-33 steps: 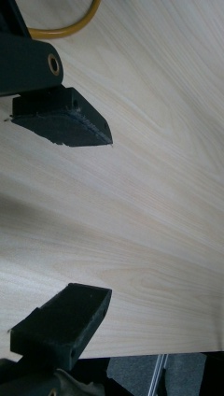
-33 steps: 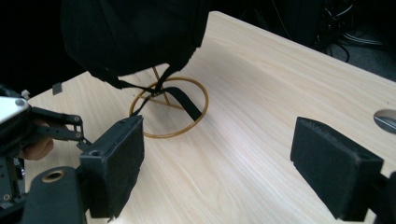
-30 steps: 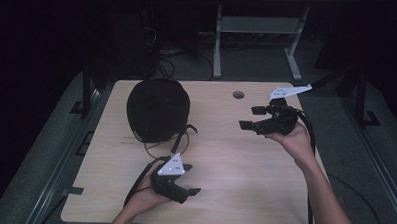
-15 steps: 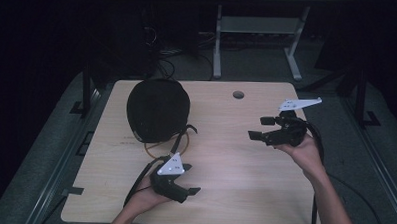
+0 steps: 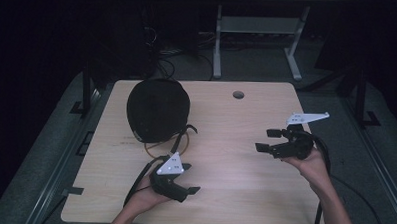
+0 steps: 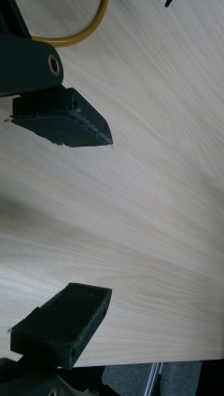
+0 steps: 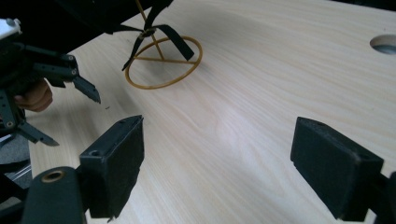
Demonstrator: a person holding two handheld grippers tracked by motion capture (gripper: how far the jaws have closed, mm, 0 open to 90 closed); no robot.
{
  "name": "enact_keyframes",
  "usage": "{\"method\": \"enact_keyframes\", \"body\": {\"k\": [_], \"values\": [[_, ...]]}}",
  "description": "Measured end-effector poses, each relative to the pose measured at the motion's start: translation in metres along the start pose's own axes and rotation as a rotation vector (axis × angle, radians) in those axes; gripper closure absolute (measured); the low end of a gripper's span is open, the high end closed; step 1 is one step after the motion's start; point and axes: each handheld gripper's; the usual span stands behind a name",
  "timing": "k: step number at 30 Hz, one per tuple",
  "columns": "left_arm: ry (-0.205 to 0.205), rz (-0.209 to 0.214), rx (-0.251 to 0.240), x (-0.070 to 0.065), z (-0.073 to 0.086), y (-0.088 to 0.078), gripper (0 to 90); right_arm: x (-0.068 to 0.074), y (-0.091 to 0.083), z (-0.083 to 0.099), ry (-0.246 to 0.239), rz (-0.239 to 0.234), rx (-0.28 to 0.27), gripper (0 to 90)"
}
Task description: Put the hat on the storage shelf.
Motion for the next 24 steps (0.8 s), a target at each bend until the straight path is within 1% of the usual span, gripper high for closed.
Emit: {"method": "enact_keyframes", "body": {"k": [2,13,17,19,24], "values": [[-0.004,0.000,-0.002,0.000,0.000,0.000,21.7,0.000,0.000,0.004,0.009,-0.003,0.007,16.9],[-0.008,-0.002,-0.005,0.001,0.001,-0.002,21.7,0.000,-0.001,0.024,0.020,-0.002,0.025,16.7],[-0.010,-0.003,-0.006,0.002,0.001,-0.001,21.7,0.000,-0.002,0.035,0.031,-0.001,0.018,16.7],[-0.009,-0.001,-0.005,0.002,0.000,-0.001,21.7,0.000,-0.001,0.041,0.043,-0.002,0.023,16.6],[0.000,-0.003,-0.001,0.001,0.000,0.000,21.7,0.000,0.001,0.054,0.053,-0.004,0.028,16.6]]}}
Point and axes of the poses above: each handheld gripper's, and its own axes: y roughly forward along the jaws, z roughly out of its underside, x roughly to its left, and after that the axes turned 11 degrees about x, right-handed
